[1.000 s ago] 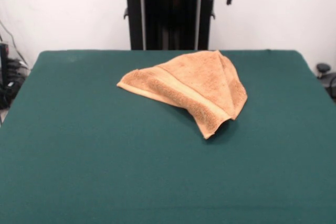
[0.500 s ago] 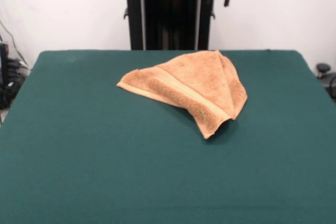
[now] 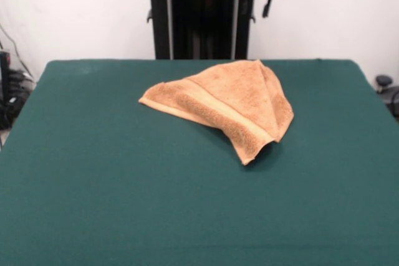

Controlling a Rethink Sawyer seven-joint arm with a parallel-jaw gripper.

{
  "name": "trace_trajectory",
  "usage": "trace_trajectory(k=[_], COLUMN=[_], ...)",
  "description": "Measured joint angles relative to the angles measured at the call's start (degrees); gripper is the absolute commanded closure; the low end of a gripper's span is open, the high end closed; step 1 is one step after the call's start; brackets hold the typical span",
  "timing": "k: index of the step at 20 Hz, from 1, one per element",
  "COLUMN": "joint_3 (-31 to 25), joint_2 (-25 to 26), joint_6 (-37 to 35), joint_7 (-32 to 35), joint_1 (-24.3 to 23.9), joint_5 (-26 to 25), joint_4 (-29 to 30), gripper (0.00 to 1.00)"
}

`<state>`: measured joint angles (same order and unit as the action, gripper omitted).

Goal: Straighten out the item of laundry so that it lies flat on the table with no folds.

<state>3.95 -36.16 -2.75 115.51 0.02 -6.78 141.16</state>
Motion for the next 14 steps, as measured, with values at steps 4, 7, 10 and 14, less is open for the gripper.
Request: trace_trajectory(k=[4, 7, 10, 14], joint_3=[0.0, 0.0, 0.0, 0.0], joint_2=[2.5, 3.7, 3.9, 3.9], joint_6=[0.7, 0.8, 0.8, 0.8], joint_7=[0.0, 0.0, 0.0, 0.0], joint_1=[0.0, 0.0, 0.0, 0.0], joint_5=[-0.4, -0.4, -0.4, -0.4], joint_4=[-1.8, -3.0, -4.2, -5.7], gripper=[0.00, 0.00, 0.00, 0.00])
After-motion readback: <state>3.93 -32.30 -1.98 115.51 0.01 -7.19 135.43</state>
